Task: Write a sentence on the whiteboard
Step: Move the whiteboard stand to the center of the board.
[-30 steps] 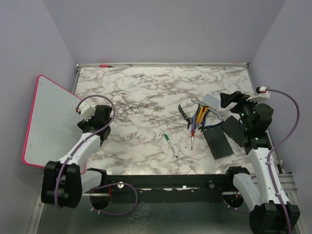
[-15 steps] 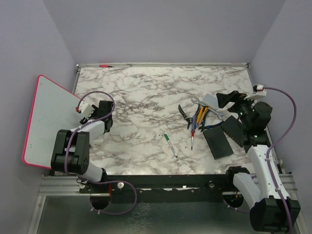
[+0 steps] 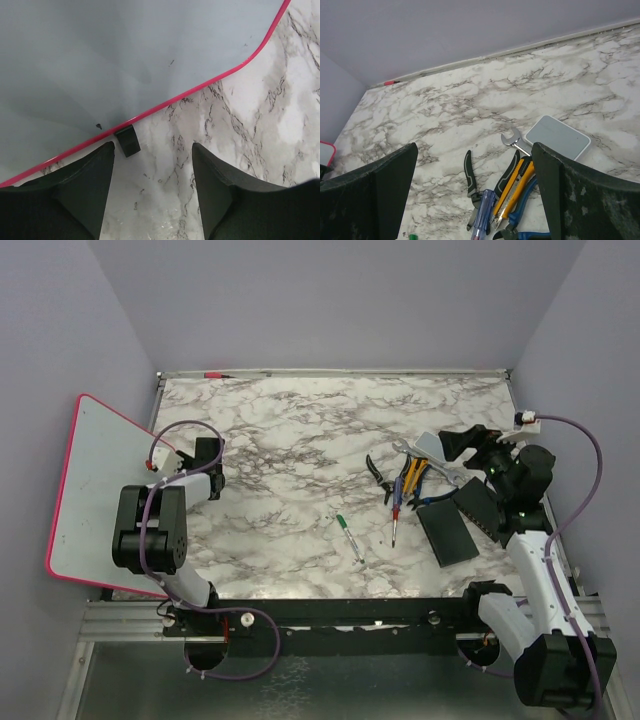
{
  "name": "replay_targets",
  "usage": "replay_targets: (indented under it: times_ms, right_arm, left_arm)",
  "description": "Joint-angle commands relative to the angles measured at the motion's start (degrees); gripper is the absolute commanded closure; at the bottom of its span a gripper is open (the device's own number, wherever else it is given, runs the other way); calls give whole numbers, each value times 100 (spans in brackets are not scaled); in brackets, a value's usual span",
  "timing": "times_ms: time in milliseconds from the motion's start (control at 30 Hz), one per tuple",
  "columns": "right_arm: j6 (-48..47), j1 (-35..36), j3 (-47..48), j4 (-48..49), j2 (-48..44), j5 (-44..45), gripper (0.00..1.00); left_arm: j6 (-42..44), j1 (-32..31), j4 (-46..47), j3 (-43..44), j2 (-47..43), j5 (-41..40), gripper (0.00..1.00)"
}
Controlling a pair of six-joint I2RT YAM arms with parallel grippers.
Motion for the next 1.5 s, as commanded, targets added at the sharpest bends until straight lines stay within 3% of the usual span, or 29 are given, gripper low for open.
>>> replay_targets:
  times_ms: [0,500,1000,1300,1467]
  right_arm:
    - [73,-17,-72,274,77,-200,0]
    - [76,-17,-96,336,173,-301,0]
    - [124,-17,-134,454,322,-365,0]
    - [131,-12,-128,447,353,-354,0]
    - [122,-17,-128,416,346,-308,0]
  left_arm:
    - [-485,62,-257,246,189,-140,37]
    - [-1576,77,-1285,715,470,-617,43]
    - [-1297,435,-1378,897,611,-585,49]
    - [-1186,438,-1377,955,660,-511,59]
    - [-1176,438,-1372,956,655,-423,69]
